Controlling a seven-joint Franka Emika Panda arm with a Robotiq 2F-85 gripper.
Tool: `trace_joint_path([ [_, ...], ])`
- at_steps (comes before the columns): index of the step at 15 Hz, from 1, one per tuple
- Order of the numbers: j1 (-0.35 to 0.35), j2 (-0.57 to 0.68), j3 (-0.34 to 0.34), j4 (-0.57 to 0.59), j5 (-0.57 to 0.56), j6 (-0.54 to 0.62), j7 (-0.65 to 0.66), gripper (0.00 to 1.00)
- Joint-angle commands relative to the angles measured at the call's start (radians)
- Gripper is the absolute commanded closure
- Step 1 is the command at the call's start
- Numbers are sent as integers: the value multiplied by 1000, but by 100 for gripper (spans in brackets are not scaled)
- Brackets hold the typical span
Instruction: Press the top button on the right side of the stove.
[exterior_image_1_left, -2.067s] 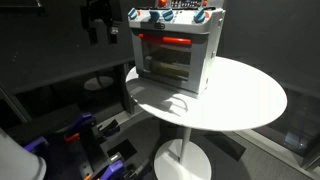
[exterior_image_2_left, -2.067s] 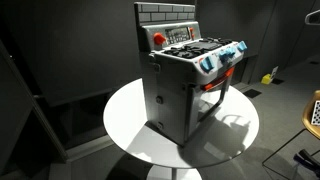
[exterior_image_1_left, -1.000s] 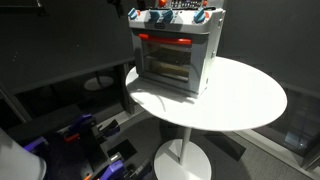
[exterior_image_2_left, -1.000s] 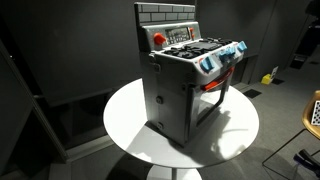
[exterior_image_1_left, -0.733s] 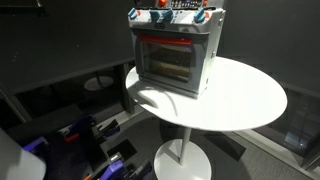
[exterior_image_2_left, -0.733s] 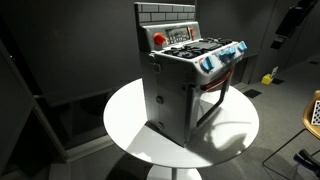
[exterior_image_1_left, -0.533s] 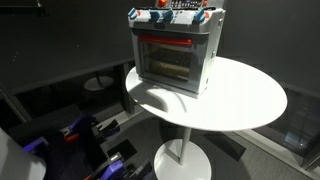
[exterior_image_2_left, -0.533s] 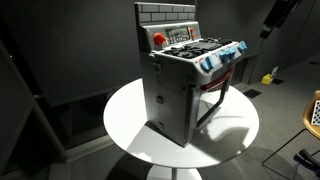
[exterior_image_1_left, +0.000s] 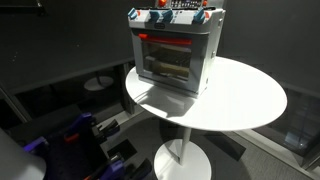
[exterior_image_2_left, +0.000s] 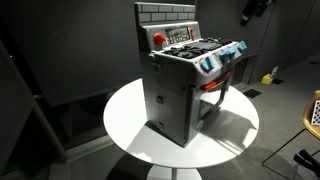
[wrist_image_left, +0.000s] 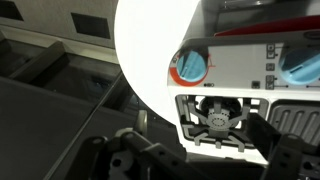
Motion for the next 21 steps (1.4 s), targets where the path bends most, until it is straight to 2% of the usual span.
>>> trace_joint_path([
  [1,10,102,-22,96,-18,54,8,0],
  [8,52,231,-61,220,58,93,-37,0],
  [9,53,206,-65,171,32,102,-10,0],
  [14,61,228,-70,198,19,105,-1,0],
  [21,65,299,-92,224,47,251,-44,0],
])
